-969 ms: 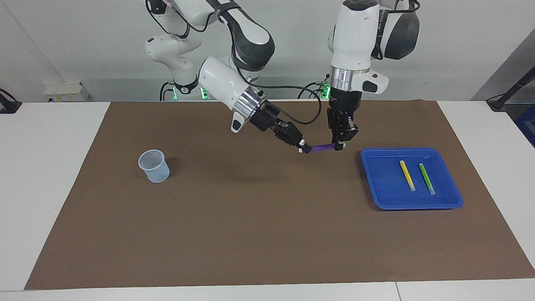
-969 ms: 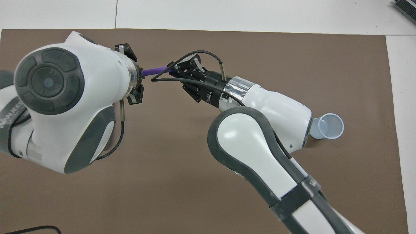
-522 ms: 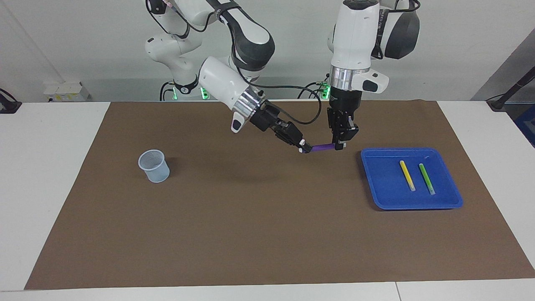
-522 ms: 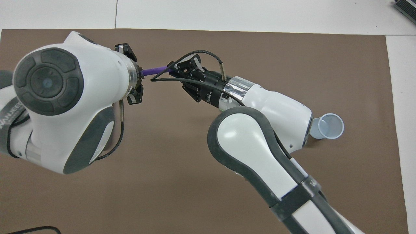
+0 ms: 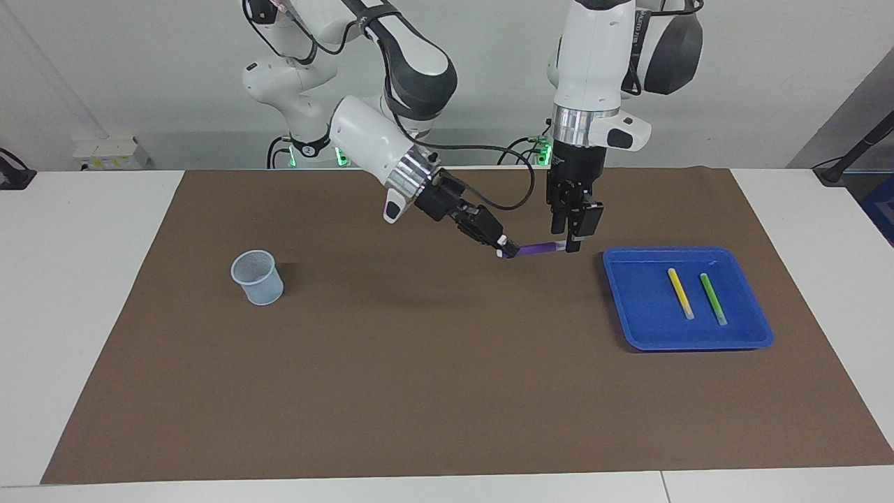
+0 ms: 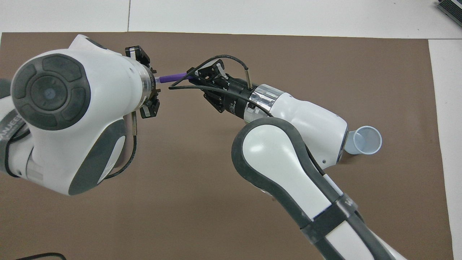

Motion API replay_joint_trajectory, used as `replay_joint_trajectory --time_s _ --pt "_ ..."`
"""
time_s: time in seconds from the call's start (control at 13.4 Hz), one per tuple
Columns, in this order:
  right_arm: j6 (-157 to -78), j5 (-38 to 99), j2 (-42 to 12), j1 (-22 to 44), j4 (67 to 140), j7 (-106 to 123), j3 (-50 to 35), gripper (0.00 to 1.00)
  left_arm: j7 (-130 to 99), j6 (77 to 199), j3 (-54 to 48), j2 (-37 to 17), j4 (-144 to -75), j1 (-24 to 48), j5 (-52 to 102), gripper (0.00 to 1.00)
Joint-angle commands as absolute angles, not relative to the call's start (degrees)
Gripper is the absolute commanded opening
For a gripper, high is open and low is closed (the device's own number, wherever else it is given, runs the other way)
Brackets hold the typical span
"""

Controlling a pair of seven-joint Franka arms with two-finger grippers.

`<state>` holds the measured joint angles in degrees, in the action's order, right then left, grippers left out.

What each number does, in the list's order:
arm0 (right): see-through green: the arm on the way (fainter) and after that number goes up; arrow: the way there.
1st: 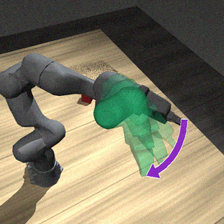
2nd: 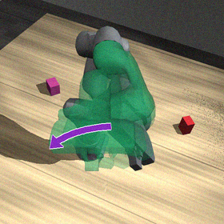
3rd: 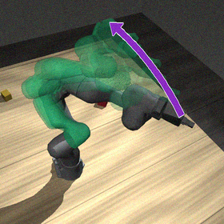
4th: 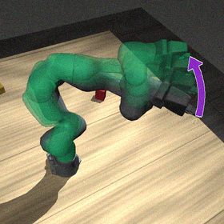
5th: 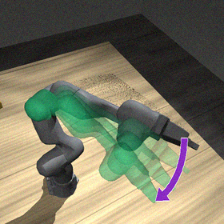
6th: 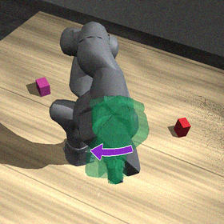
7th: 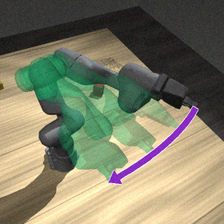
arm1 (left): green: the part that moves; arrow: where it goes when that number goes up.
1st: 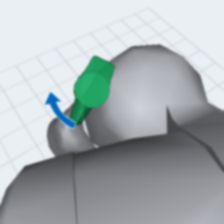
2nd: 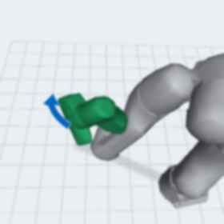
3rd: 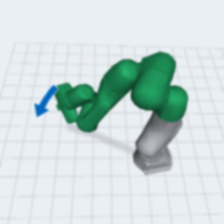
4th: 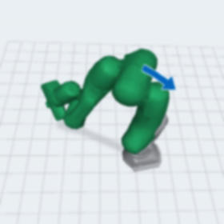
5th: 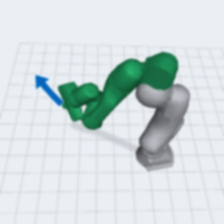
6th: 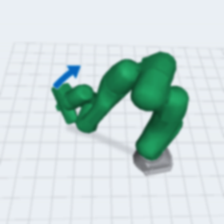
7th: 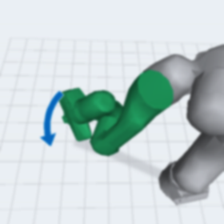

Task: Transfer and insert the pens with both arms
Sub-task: 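Carry the purple pen to the cup while the left gripper returns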

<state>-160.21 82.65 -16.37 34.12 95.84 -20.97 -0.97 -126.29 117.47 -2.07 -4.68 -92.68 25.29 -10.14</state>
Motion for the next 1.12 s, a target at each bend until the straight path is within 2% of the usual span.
replay_joint_trajectory --time_s 0.0,0.22,0.52,0.67,1.04 --pt "-160.8 81.0 -17.2 33.2 95.0 -18.8 -1.5 0.00 -126.7 117.0 -1.4 -2.7 -94.7 26.2 -11.2 1.00" --pt "-159.0 77.7 -16.9 32.2 97.0 -15.3 -1.4 0.00 -123.4 117.9 -0.9 -1.6 -96.5 25.3 -11.2 1.00" --pt "-154.7 66.9 -15.3 31.3 101.4 -15.3 -1.0 0.00 -99.7 118.0 -0.9 -1.3 -97.0 19.3 -5.0 1.00" --pt "-147.0 56.1 -14.3 28.2 102.8 -15.3 -0.9 0.00 -87.3 117.6 -0.9 -1.3 -97.0 15.7 -0.5 1.00" --pt "-124.7 27.7 -11.4 20.8 102.3 -14.8 -0.9 0.00 -56.7 116.7 -1.0 1.5 -103.1 8.9 4.2 1.00"
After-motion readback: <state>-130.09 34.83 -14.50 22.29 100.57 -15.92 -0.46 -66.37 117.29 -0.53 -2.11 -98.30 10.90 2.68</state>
